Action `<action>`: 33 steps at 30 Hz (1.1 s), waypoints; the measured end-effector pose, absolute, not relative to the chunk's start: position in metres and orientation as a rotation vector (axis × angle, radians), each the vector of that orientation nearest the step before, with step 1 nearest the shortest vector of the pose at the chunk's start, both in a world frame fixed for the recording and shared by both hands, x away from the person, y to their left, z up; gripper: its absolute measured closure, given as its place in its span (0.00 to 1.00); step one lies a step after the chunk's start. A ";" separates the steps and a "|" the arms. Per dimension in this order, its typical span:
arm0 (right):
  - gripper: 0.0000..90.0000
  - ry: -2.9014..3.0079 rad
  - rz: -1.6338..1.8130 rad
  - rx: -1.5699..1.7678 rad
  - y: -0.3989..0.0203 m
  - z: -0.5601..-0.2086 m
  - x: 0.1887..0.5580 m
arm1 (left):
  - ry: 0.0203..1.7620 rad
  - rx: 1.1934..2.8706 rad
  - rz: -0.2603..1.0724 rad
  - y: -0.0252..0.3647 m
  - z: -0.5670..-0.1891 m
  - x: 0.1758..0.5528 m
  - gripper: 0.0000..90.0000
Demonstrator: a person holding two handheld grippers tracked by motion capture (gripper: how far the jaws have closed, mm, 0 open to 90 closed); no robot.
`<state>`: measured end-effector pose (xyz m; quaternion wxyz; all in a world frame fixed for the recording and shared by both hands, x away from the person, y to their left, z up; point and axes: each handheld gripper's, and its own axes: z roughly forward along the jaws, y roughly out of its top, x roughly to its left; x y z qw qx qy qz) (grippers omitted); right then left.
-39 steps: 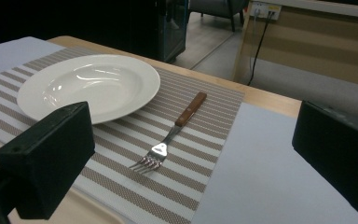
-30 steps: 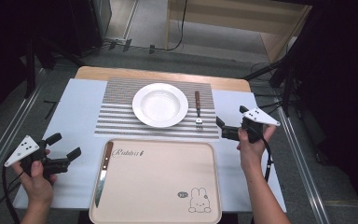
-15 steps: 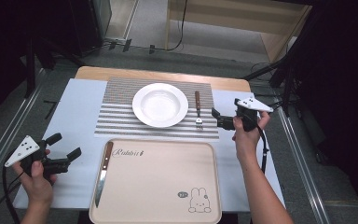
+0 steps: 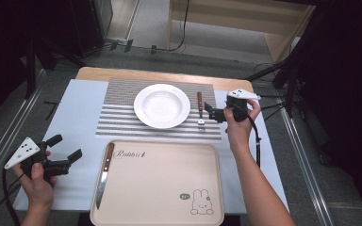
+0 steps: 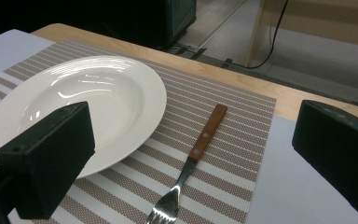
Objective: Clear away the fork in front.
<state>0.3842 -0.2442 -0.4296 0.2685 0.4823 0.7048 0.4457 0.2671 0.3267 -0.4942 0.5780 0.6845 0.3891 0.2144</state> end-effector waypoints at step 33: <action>0.23 1.992 0.975 1.605 -0.228 -0.457 0.453 | 0.905 1.600 0.500 0.327 -0.494 0.267 0.00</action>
